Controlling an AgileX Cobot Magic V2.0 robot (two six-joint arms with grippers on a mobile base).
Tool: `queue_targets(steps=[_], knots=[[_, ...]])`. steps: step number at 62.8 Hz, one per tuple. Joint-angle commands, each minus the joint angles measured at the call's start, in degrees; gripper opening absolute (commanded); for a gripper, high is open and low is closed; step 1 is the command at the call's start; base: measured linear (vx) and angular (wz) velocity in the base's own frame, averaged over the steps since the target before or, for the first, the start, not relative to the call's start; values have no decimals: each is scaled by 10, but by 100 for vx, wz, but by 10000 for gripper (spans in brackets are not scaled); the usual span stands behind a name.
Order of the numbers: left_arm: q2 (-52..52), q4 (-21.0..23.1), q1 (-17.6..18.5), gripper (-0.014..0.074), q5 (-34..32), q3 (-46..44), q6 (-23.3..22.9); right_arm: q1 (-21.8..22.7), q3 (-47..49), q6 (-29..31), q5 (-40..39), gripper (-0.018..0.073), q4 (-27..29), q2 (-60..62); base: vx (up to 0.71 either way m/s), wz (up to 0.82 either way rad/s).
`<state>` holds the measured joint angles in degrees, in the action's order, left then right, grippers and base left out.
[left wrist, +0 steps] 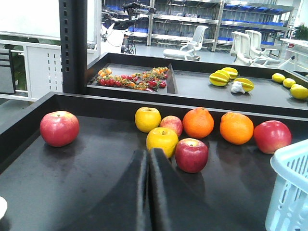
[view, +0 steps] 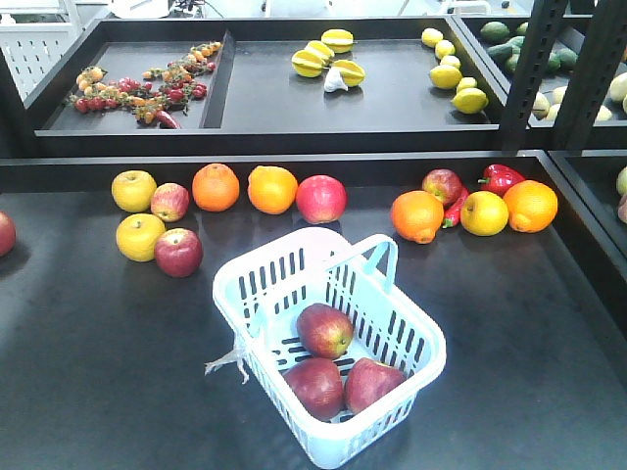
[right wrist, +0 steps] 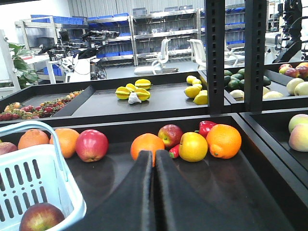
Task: Pick three apples into basket with both arms
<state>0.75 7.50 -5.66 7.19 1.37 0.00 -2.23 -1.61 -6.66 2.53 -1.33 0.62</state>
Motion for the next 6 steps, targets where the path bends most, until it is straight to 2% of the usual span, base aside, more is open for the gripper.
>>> queue_targets(steps=[1, 6], knots=[[8, 6, -2, -6, -44, 14, -7, 5, -9, -1, -46, -1, -7, 6, 0, 0], [8, 6, -2, -6, -44, 14, -7, 5, -9, -1, -46, -1, -7, 6, 0, 0]])
